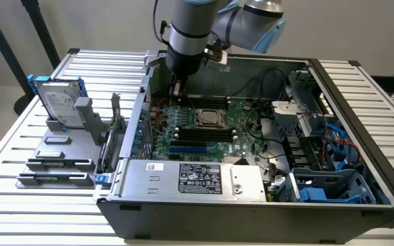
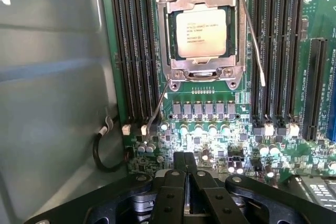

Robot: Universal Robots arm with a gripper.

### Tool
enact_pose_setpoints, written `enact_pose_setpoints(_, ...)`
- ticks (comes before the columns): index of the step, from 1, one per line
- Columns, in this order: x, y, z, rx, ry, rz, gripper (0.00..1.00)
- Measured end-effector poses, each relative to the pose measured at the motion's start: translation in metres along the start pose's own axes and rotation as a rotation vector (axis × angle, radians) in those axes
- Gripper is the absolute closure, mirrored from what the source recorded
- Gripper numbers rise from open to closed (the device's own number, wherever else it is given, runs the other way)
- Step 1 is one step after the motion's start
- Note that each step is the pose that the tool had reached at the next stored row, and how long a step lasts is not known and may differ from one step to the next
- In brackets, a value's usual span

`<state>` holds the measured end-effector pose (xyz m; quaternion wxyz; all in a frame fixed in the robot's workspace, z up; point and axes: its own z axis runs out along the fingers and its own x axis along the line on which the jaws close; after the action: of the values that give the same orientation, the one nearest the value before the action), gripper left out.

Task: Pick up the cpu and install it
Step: 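Close the cpu cover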

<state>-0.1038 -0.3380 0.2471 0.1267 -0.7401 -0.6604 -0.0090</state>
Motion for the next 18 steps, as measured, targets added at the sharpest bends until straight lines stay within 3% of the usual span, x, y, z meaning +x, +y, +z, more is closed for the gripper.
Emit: enact_pose_setpoints(18, -0.0001, 0.0, 0.0006, -0.0518, 0.0505, 0.278, 0.89)
